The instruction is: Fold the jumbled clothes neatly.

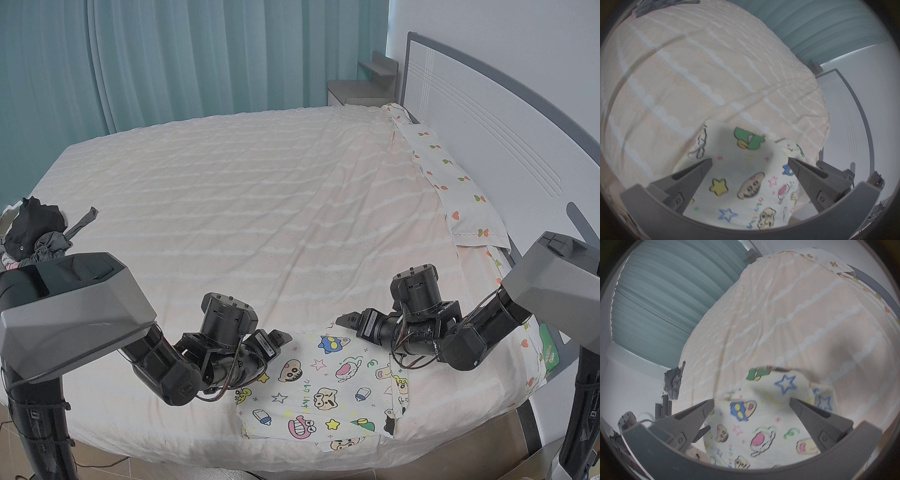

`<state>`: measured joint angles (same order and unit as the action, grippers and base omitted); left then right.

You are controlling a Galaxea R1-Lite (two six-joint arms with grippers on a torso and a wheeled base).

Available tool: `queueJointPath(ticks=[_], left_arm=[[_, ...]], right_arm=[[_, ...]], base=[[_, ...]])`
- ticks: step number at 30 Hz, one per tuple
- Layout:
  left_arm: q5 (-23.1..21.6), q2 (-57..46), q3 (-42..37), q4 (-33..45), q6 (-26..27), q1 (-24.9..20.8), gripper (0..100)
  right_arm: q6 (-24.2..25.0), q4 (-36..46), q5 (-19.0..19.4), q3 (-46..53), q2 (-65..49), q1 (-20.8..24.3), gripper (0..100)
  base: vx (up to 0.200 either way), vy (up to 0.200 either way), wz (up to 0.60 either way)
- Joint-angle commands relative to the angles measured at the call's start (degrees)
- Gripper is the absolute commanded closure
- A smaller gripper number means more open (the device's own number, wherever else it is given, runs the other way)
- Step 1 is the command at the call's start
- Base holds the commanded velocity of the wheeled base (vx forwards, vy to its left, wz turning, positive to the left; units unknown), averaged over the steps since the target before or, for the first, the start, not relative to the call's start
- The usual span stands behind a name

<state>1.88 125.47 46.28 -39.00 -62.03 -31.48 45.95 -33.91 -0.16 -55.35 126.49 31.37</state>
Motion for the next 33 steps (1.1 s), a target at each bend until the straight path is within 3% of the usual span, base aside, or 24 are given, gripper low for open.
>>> queueJointPath(ticks=[1,7,11,16,20,23,28,30,33], left_arm=[[1.02,3.82,1.71,-0.2,-0.03,2.12,0],[1.2,2.5,1.45,-0.47,-0.29,2.74,0],[1.2,-4.62,-0.31,-0.29,-0.73,3.35,0],[0.67,-18.24,-3.91,0.41,-0.29,4.67,0],[0.5,-29.05,-7.08,3.05,2.88,5.11,0],[1.73,-43.02,-11.12,8.41,8.59,4.23,0],[10.87,-59.11,-10.94,22.74,11.05,0.36,0],[20.18,-67.02,-10.5,34.43,13.51,-3.5,0],[27.74,-75.54,-10.33,41.9,13.95,-6.67,0]], right_arm=[[-0.24,-0.1,-0.19,-1.96,2.71,-2.36,0],[-0.24,-0.36,-0.46,0.15,1.3,-3.59,0],[-0.16,-0.45,-1.34,2.79,-4.5,-4.91,0],[-0.33,1.22,-1.34,9.73,-21.64,-6.76,0],[-2.18,7.2,-1.69,14.48,-36.23,-6.76,0],[-5.34,20.47,-4.15,16.06,-53.98,-6.76,0],[-7.01,36.29,-7.58,16.5,-71.29,-7.02,0],[-9.21,44.2,-9.95,17.64,-79.56,-9.48,0],[-11.67,46.57,-10.74,21.16,-87.2,-13.88,0]], base=[[0.0,0.0,0.0],[0.0,0.0,0.0],[0.0,0.0,0.0],[0.0,0.0,0.0],[0.0,0.0,0.0],[0.0,0.0,0.0],[0.0,0.0,0.0],[0.0,0.0,0.0],[0.0,0.0,0.0]])
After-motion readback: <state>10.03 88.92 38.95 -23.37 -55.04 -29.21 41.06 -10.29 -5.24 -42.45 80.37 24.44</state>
